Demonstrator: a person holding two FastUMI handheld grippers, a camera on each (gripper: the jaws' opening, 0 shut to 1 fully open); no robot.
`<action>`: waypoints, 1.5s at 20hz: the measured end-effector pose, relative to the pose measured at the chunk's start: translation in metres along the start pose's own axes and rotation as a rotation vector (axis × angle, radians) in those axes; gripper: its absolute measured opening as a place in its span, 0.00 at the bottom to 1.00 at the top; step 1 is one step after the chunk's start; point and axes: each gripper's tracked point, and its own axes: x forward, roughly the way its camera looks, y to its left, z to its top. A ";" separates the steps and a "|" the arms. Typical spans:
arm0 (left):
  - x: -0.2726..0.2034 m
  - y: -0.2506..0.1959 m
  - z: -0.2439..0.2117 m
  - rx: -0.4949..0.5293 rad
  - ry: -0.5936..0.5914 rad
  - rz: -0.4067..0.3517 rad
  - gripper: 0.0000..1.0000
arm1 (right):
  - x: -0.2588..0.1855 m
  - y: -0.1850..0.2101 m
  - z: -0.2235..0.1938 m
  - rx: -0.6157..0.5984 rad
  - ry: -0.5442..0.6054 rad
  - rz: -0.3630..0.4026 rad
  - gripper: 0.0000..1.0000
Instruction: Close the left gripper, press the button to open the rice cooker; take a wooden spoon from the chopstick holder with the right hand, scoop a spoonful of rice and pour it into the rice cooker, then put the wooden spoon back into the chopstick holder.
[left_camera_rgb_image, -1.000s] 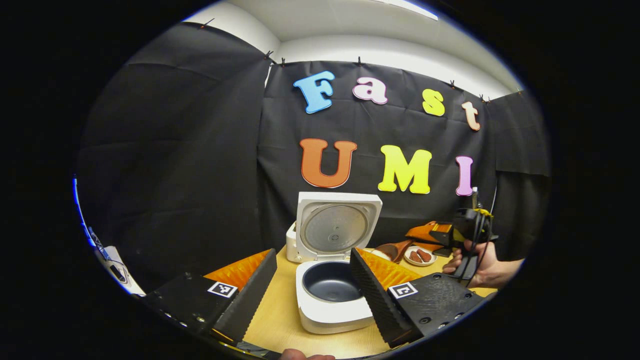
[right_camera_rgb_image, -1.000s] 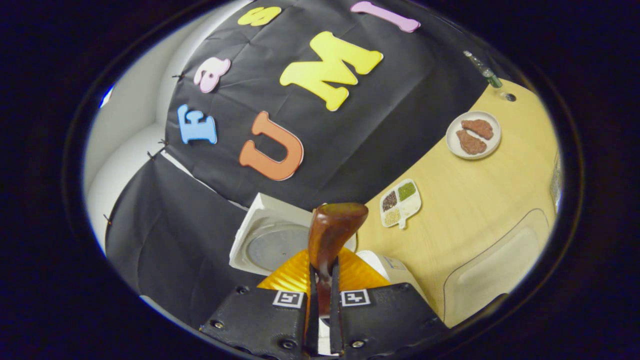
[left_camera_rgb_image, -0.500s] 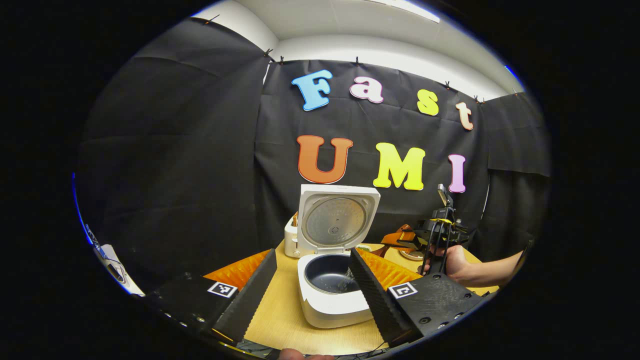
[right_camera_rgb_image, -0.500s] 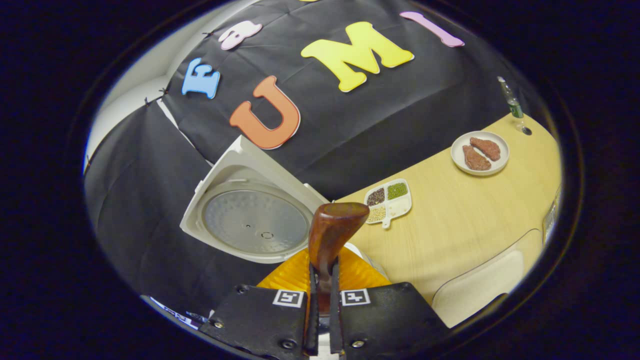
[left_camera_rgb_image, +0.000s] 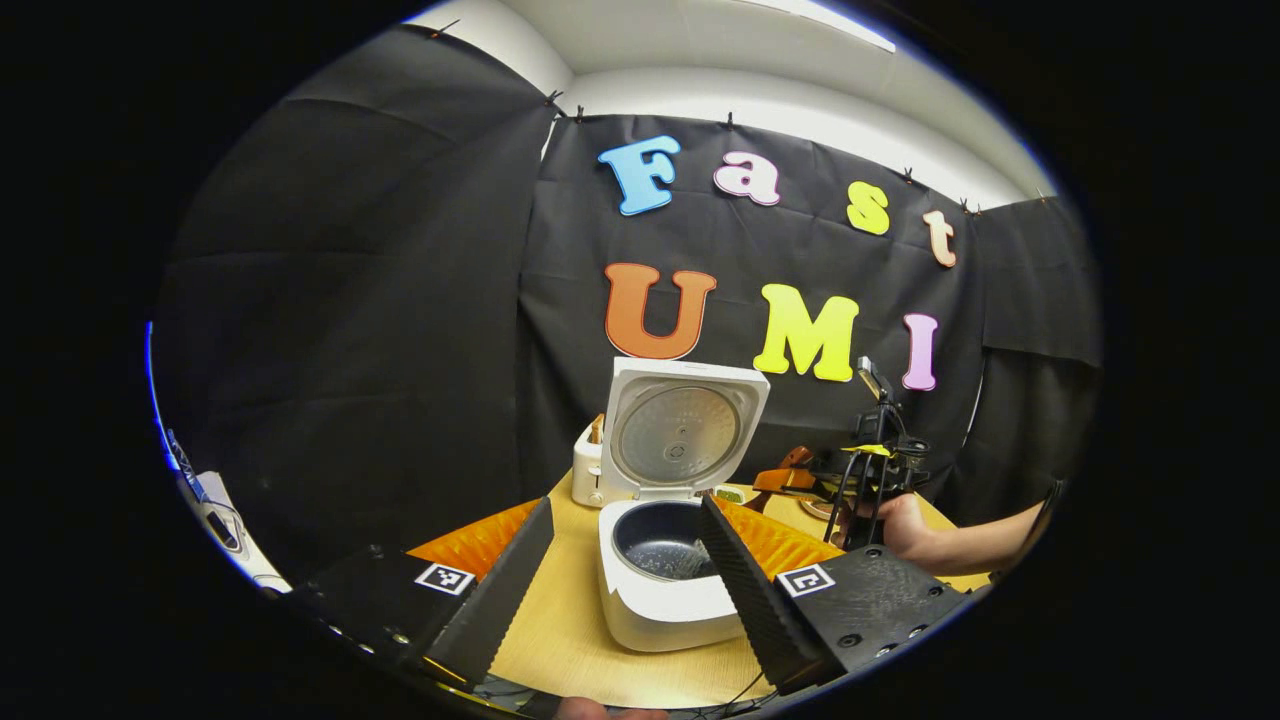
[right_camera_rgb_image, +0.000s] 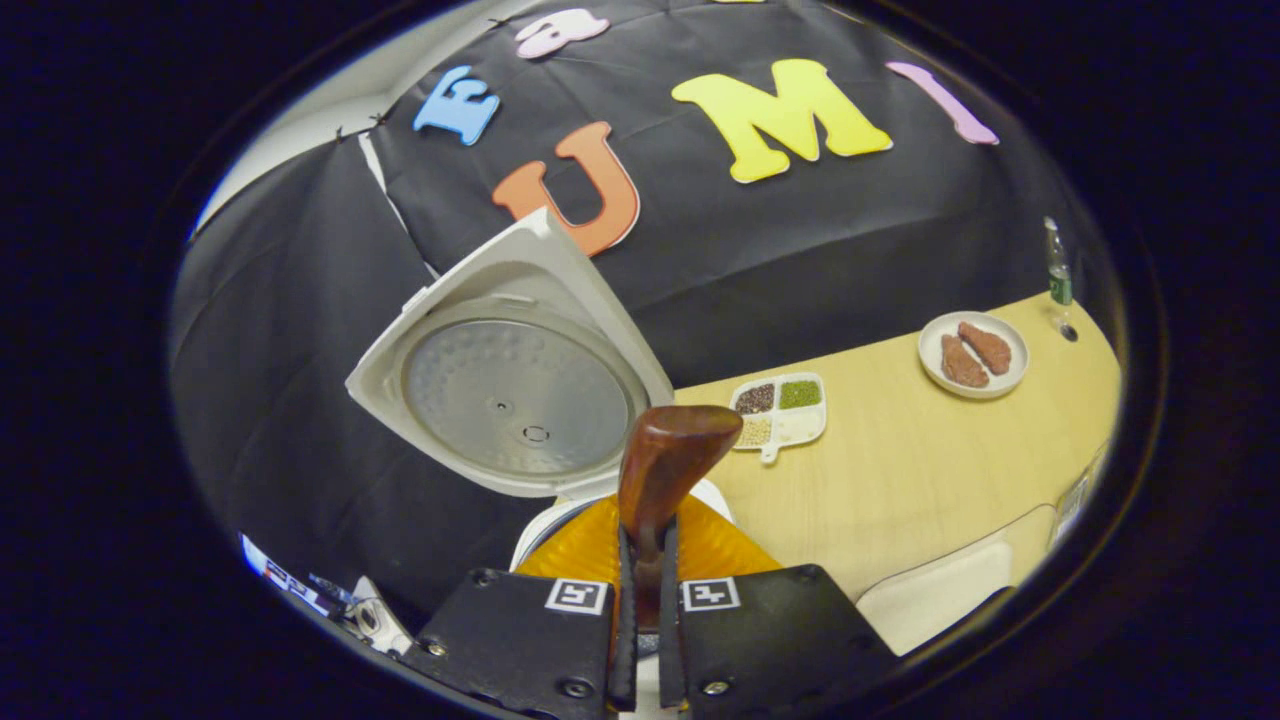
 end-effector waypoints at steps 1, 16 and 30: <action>0.000 0.000 0.000 -0.003 0.001 0.000 0.94 | 0.000 0.002 0.001 -0.028 -0.002 -0.004 0.14; -0.003 -0.008 -0.002 -0.066 0.001 0.003 0.94 | -0.005 0.058 0.005 -0.608 -0.081 -0.019 0.14; -0.011 -0.018 -0.003 -0.142 -0.011 0.005 0.94 | -0.024 0.078 0.007 -0.697 -0.122 0.015 0.14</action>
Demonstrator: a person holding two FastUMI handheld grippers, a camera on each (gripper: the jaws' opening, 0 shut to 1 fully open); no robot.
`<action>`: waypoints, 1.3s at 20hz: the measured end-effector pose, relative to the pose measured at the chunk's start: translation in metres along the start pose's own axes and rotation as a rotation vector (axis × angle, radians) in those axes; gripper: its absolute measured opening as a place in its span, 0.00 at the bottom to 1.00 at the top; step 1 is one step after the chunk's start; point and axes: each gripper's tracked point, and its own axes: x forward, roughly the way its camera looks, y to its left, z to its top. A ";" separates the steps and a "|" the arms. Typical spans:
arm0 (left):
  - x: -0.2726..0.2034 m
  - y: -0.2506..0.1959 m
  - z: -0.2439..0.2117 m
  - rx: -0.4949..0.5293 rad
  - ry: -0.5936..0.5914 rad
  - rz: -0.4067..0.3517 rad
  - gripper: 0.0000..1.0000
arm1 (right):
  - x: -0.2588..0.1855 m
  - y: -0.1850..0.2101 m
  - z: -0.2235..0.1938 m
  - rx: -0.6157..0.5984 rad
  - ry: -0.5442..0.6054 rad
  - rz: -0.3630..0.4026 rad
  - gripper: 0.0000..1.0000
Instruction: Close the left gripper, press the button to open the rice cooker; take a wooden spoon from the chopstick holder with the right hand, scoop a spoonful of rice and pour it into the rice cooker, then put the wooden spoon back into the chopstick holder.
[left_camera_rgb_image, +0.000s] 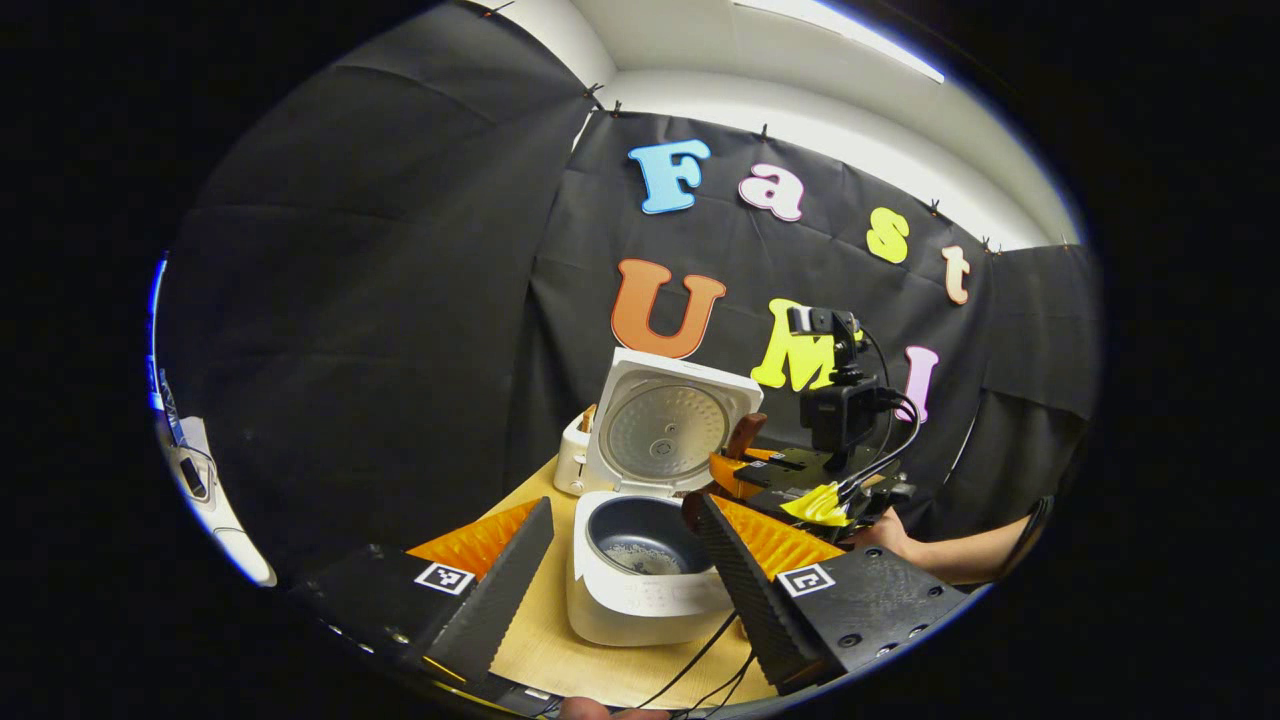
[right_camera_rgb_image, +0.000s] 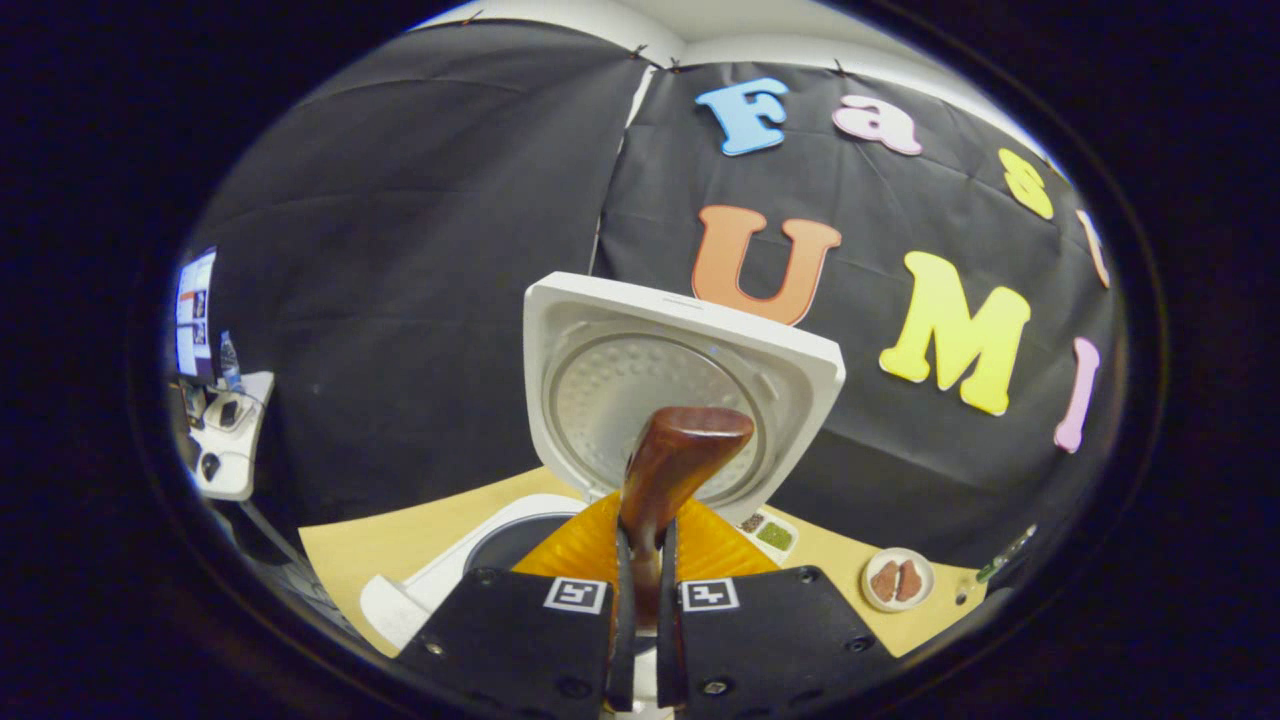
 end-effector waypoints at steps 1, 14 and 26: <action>0.001 -0.003 0.001 0.002 -0.002 -0.006 0.94 | -0.004 -0.006 0.003 0.033 -0.003 -0.003 0.14; 0.015 -0.056 0.019 0.097 -0.045 -0.041 0.94 | -0.127 -0.146 0.031 0.595 -0.112 -0.097 0.14; 0.054 -0.138 0.010 0.132 -0.008 -0.056 0.94 | -0.291 -0.349 -0.095 0.655 -0.083 -0.470 0.14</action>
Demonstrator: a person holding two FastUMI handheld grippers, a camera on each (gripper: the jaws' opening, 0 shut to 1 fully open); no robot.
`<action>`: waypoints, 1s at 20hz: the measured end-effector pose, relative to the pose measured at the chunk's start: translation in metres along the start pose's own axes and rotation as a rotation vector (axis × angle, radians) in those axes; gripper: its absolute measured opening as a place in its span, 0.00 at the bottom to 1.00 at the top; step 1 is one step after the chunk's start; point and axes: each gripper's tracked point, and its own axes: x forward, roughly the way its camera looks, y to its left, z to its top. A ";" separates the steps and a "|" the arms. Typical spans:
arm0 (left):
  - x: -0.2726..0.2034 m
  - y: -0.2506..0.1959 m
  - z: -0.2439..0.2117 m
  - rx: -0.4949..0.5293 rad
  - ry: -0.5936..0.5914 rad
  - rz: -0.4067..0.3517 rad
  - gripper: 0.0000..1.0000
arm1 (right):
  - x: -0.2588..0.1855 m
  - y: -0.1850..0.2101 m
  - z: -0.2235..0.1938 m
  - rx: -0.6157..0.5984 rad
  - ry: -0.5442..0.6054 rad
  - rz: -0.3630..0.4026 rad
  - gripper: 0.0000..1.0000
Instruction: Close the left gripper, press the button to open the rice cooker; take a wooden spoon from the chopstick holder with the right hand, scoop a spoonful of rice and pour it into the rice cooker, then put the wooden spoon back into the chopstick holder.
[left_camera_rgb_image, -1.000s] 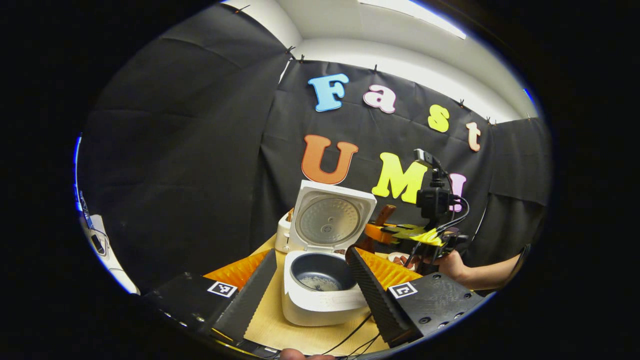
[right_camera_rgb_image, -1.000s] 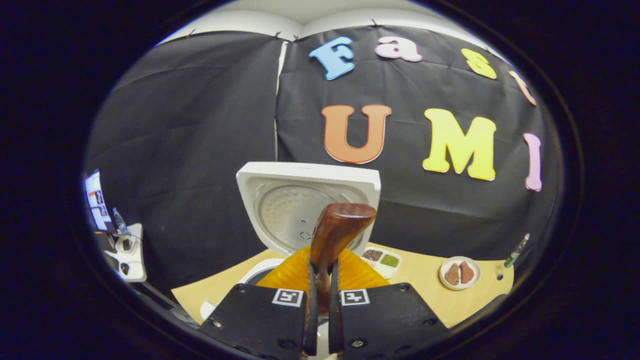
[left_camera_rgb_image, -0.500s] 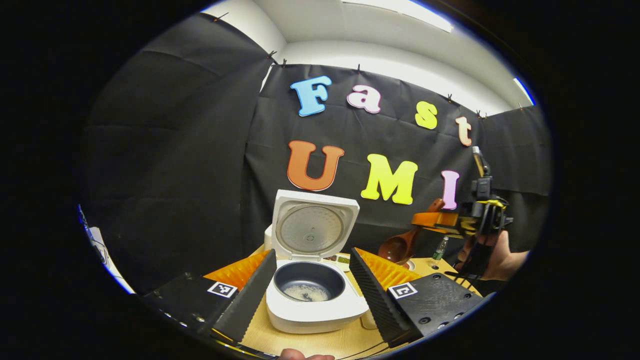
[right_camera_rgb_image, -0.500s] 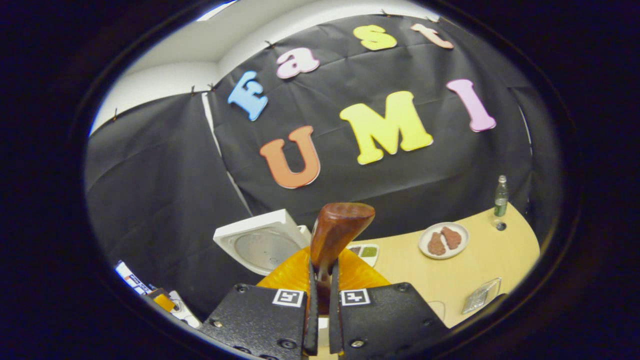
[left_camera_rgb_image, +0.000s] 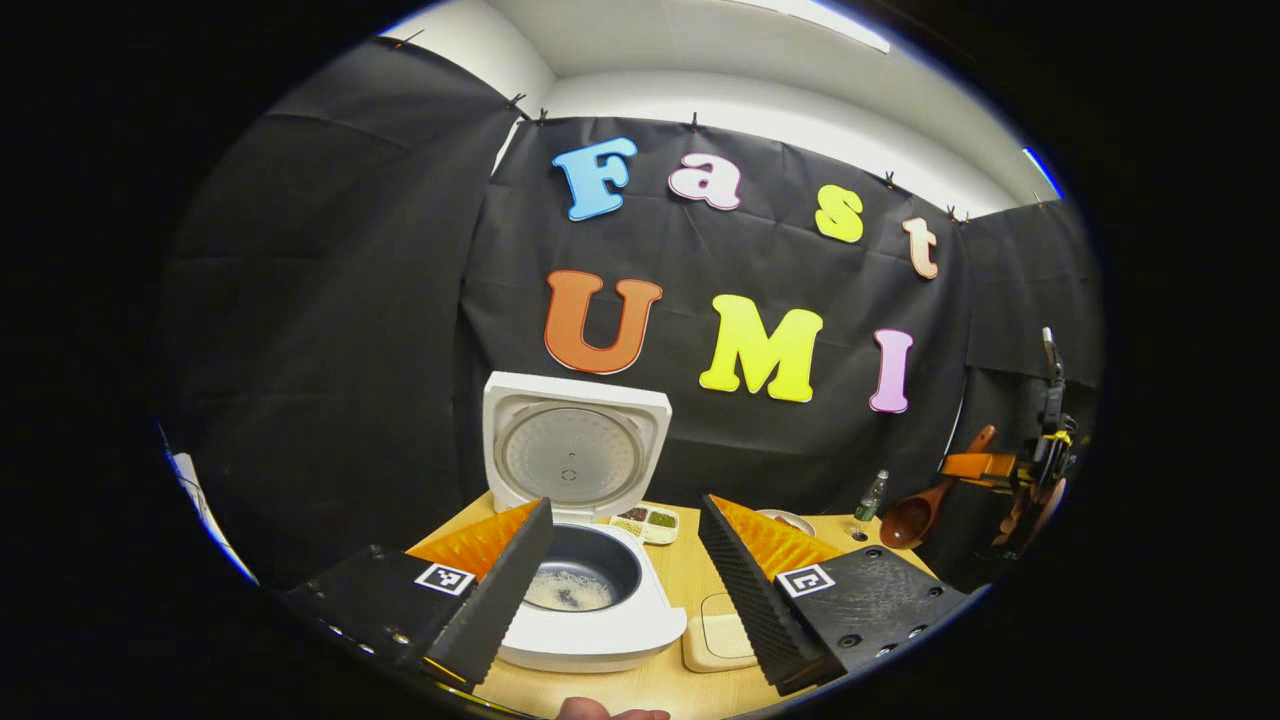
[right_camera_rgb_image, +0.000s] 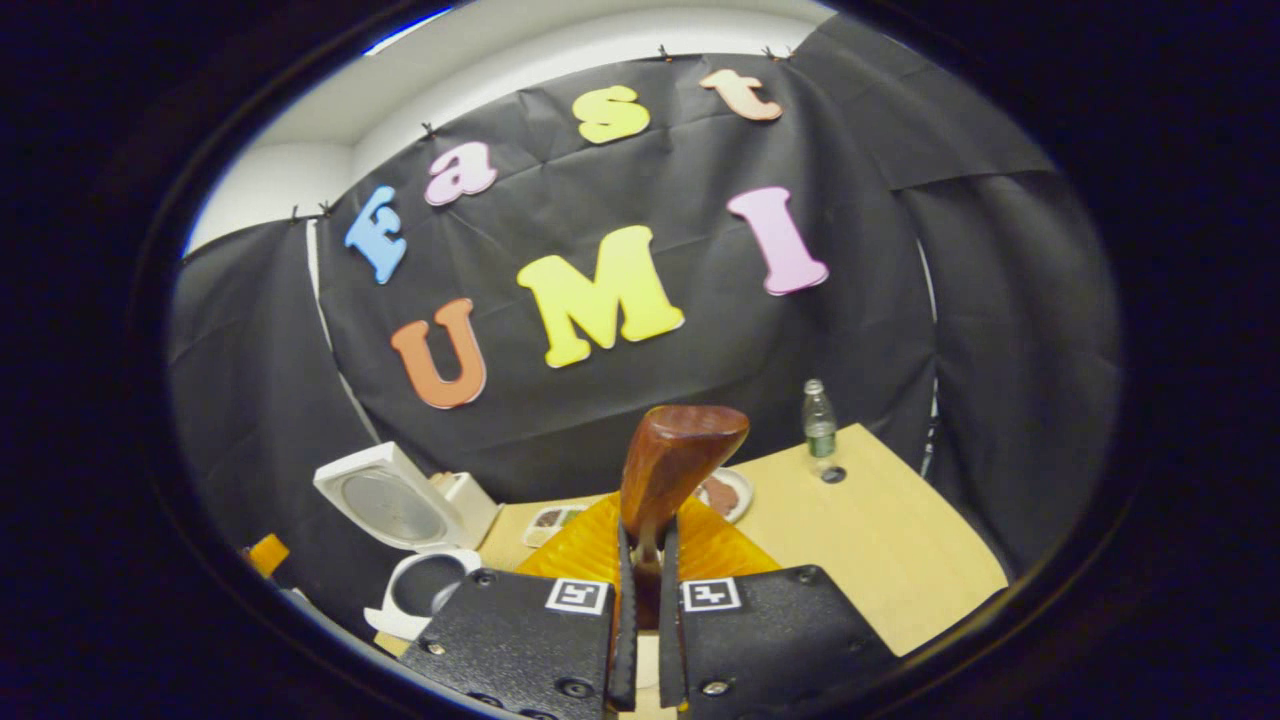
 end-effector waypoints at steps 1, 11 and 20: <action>0.003 -0.006 0.001 0.011 0.004 -0.004 0.94 | -0.001 -0.018 -0.005 -0.003 0.009 -0.026 0.14; 0.011 -0.037 -0.002 0.030 0.065 0.035 0.94 | 0.047 -0.087 -0.083 -0.061 0.116 -0.083 0.13; -0.001 -0.026 -0.003 0.124 0.110 0.139 0.94 | 0.078 -0.104 -0.144 -0.107 0.142 -0.054 0.14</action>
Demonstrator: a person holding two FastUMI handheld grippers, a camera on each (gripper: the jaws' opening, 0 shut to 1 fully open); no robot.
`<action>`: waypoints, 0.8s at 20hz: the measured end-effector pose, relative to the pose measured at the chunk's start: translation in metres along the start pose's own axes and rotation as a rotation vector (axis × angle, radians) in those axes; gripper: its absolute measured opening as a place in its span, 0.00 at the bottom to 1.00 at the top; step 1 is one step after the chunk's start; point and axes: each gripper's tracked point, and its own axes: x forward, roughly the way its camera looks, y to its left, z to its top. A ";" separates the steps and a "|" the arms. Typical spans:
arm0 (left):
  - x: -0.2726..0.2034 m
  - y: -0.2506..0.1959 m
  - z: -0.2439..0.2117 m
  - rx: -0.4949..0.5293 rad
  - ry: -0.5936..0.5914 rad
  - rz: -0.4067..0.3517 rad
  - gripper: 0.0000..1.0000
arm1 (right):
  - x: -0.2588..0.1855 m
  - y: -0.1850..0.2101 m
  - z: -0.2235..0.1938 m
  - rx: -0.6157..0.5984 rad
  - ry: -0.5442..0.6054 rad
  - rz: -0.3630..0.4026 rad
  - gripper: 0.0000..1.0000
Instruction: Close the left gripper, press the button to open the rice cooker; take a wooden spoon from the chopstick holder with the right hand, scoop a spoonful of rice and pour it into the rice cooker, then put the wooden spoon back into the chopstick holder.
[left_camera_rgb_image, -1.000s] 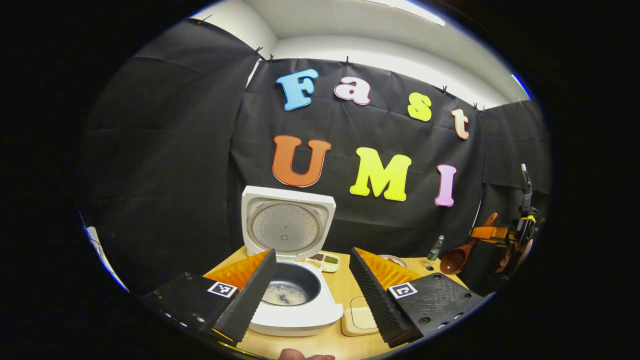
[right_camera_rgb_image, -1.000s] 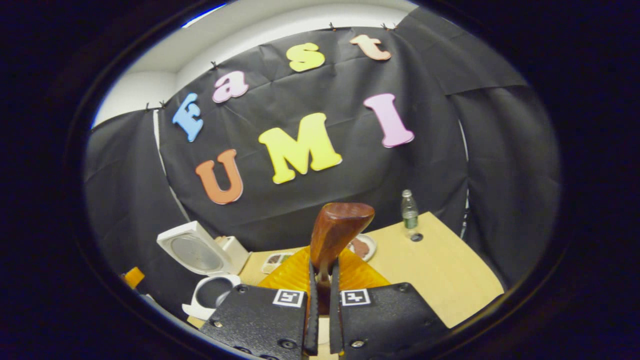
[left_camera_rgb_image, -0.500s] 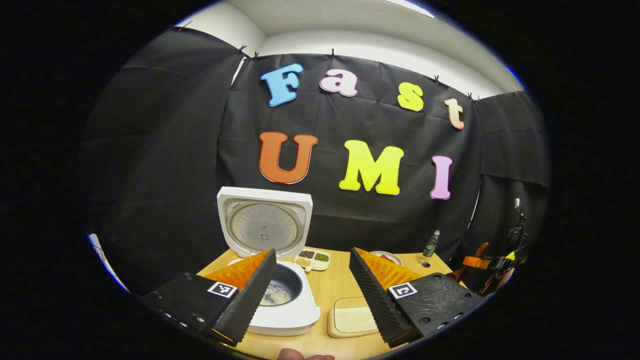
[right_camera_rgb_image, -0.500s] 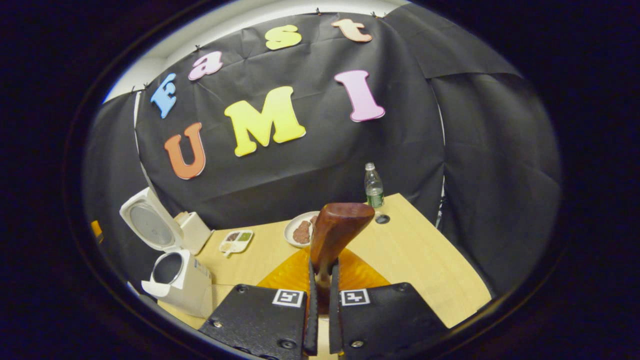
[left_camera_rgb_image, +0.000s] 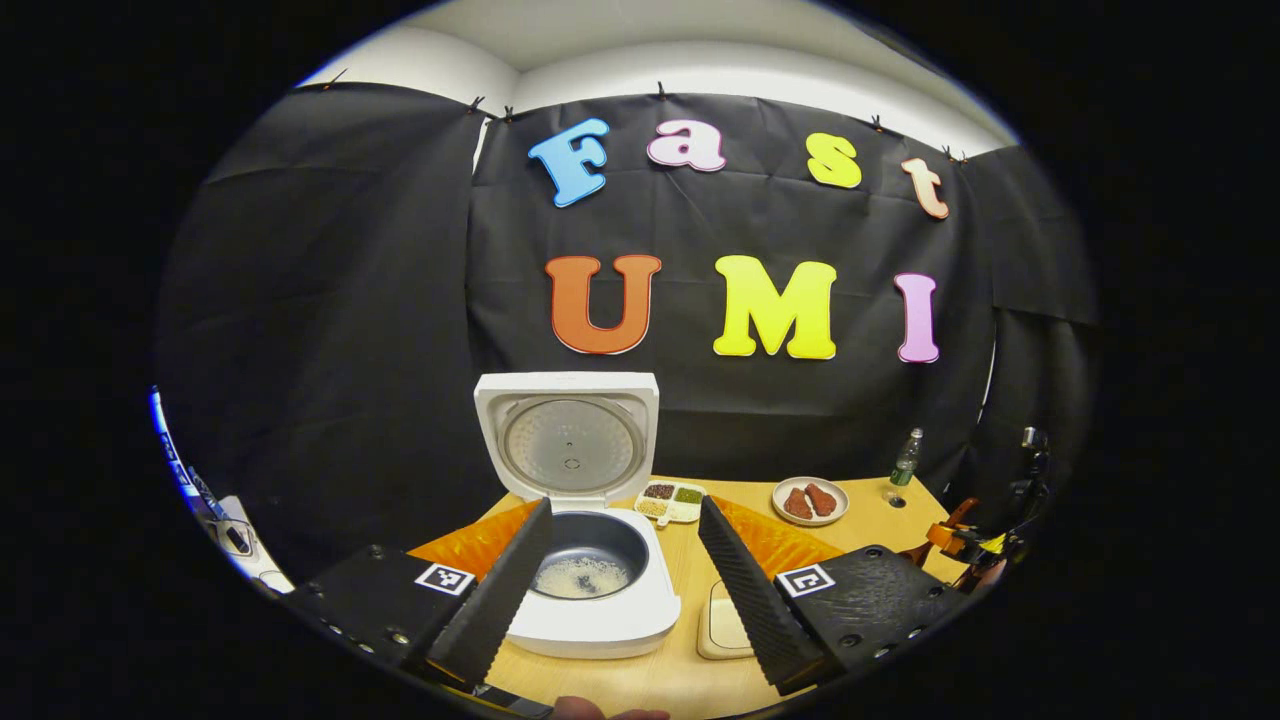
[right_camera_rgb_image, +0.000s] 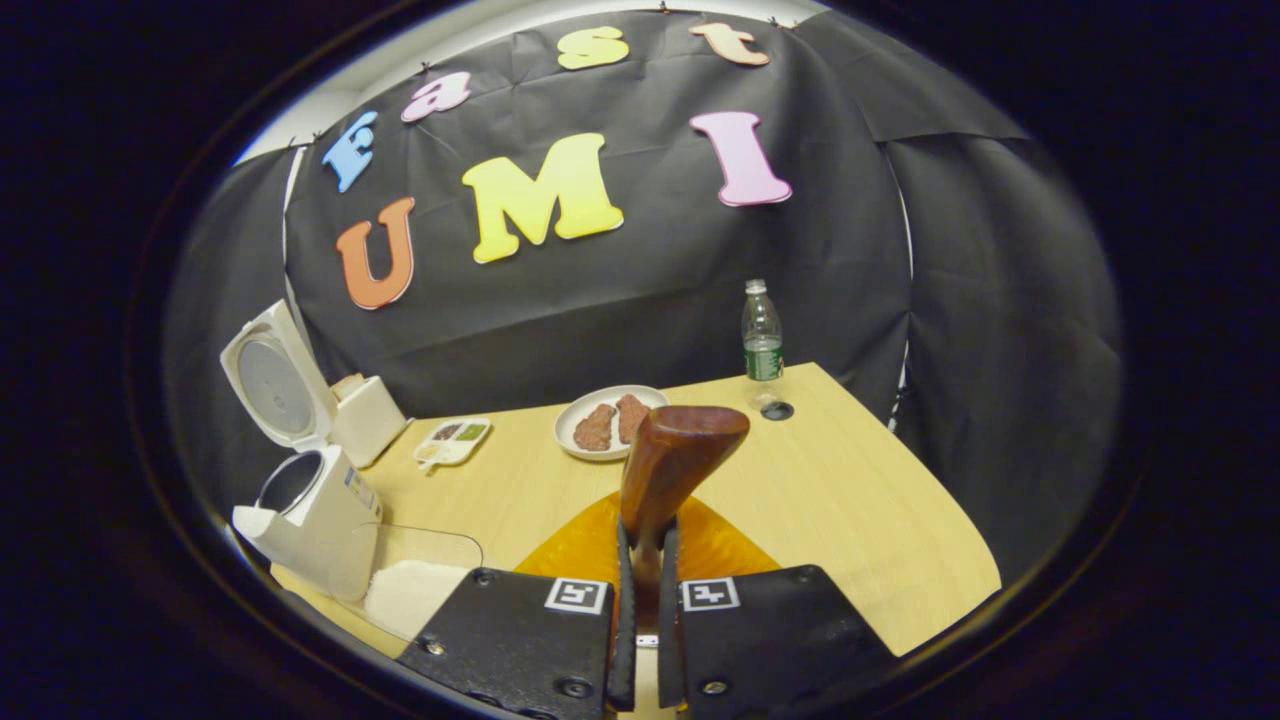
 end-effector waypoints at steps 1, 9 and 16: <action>-0.002 -0.001 -0.002 -0.001 0.006 0.008 0.94 | 0.004 0.000 -0.005 -0.003 0.006 -0.001 0.14; -0.006 -0.002 0.001 0.021 0.016 0.027 0.94 | 0.018 -0.006 -0.025 0.017 0.003 0.008 0.14; -0.001 -0.012 0.003 0.013 0.007 -0.002 0.94 | 0.008 0.003 -0.022 0.028 0.019 0.049 0.69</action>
